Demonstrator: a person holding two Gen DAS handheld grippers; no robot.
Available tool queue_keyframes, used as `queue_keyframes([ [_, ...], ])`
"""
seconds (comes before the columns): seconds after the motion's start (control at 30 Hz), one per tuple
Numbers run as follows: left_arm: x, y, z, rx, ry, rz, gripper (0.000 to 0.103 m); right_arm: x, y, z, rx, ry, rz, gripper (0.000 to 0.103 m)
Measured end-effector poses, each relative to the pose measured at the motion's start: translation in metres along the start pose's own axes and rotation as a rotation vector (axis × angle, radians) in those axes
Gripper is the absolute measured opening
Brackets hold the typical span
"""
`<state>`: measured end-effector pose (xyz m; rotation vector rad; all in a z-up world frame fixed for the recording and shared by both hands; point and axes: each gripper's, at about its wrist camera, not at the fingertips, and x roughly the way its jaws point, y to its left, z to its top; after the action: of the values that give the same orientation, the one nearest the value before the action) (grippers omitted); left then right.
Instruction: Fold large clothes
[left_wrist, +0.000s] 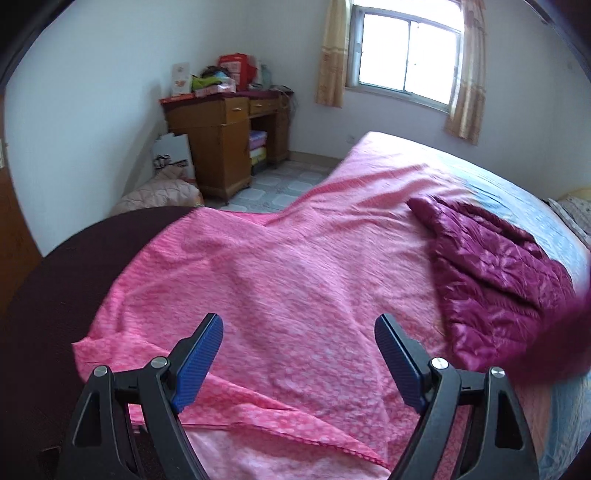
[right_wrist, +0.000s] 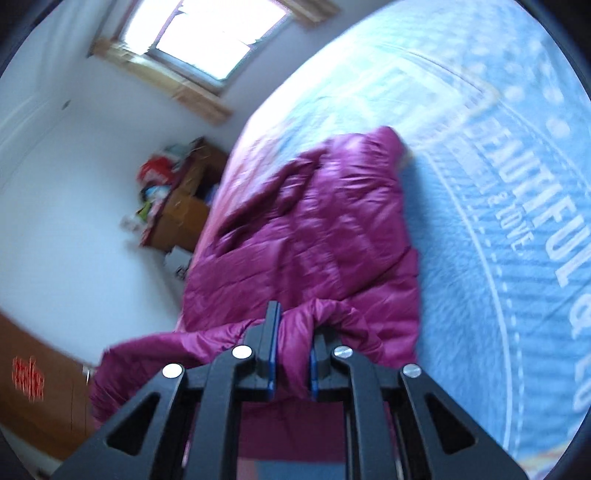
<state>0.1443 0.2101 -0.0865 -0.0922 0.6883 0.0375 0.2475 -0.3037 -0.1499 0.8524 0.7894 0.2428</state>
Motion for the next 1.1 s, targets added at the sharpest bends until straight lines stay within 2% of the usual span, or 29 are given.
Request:
queue_keyframes([
  [0.2,0.012,-0.046,0.012,0.051,-0.004,-0.233,0.085,0.026,-0.015,0.003,0.046,0.006,-0.029,0.018],
  [0.27,0.021,-0.066,0.019,0.083,0.003,-0.285,0.085,0.026,-0.015,0.004,0.047,-0.002,-0.014,0.019],
  [0.33,0.040,-0.087,0.027,0.112,0.045,-0.331,0.085,0.023,-0.014,0.006,0.034,-0.012,0.002,0.022],
  [0.43,0.069,-0.107,0.030,0.102,0.109,-0.347,0.085,0.011,-0.016,0.013,0.060,-0.023,0.078,0.056],
  [0.47,0.073,-0.109,0.030,0.091,0.125,-0.355,0.085,0.002,-0.015,0.015,0.063,-0.044,0.115,0.084],
  [0.5,0.078,-0.110,0.029,0.072,0.143,-0.378,0.085,-0.008,-0.013,0.015,0.051,-0.076,0.131,0.103],
  [0.57,0.080,-0.107,0.026,0.053,0.151,-0.398,0.085,-0.037,-0.007,0.012,-0.026,-0.167,0.136,0.103],
  [0.6,0.082,-0.106,0.026,0.043,0.154,-0.403,0.085,-0.049,-0.004,0.012,-0.073,-0.184,0.134,0.103],
  [0.7,0.091,-0.103,0.027,-0.002,0.183,-0.419,0.085,-0.057,0.003,0.011,-0.183,-0.215,0.026,0.103],
  [0.73,0.094,-0.102,0.028,-0.016,0.196,-0.426,0.085,-0.052,0.006,0.012,-0.233,-0.197,-0.037,0.103],
  [0.83,0.102,-0.103,0.028,-0.042,0.228,-0.439,0.085,-0.023,0.007,0.016,-0.314,-0.120,-0.132,0.103],
  [0.97,0.114,-0.108,0.025,-0.057,0.260,-0.452,0.085,0.021,0.007,0.013,-0.402,-0.033,-0.208,0.102],
  [1.03,0.114,-0.112,0.025,-0.054,0.243,-0.444,0.085,0.041,0.008,0.007,-0.435,0.024,-0.224,0.084],
  [1.07,0.113,-0.115,0.024,-0.046,0.231,-0.437,0.085,0.050,0.009,0.003,-0.474,0.040,-0.287,0.066],
  [1.1,0.111,-0.119,0.023,-0.031,0.216,-0.432,0.084,0.054,0.012,-0.001,-0.518,0.037,-0.356,0.054],
])
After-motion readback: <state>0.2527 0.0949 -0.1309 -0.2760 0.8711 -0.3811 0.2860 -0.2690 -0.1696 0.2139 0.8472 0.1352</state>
